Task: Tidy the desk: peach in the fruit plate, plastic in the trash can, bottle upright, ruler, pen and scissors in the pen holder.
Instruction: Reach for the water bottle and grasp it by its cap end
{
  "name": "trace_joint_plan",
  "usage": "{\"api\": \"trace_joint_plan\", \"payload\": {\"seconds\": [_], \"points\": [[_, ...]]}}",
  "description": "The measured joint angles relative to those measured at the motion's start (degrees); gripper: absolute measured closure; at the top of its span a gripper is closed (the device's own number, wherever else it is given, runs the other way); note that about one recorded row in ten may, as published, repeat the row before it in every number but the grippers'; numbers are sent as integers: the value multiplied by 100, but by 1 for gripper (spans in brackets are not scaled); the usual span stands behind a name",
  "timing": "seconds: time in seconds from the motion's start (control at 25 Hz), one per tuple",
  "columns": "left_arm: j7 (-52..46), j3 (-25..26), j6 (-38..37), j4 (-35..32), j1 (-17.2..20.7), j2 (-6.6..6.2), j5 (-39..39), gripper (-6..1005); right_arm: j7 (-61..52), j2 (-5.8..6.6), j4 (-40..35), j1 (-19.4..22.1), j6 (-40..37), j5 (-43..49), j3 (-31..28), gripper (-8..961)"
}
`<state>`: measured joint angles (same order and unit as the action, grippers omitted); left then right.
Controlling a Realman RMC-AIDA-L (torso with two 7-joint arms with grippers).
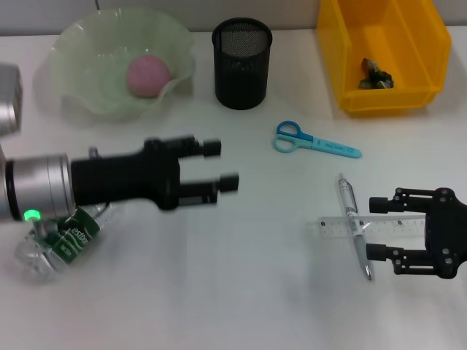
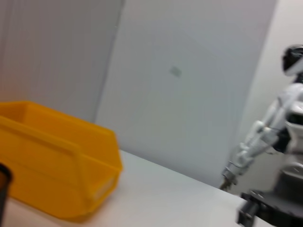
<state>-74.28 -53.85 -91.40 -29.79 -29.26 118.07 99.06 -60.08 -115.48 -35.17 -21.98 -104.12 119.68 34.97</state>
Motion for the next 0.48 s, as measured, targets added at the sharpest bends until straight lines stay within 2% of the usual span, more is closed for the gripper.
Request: {"api": "trace_joint_plan", "payload": {"seconds": [0.08,0.2,0.48], "points": [[-773,34,198,-497,-70,15,28,256,-12,0,-21,1,0,2,-22,252],[-1259,20,362,-758,-161,-11,138,256,-12,0,-24,1,0,2,-27,252],[-3212,69,479,-1545,-542,-251,1135,256,9,0,-27,1,7,2,-19,252]]}}
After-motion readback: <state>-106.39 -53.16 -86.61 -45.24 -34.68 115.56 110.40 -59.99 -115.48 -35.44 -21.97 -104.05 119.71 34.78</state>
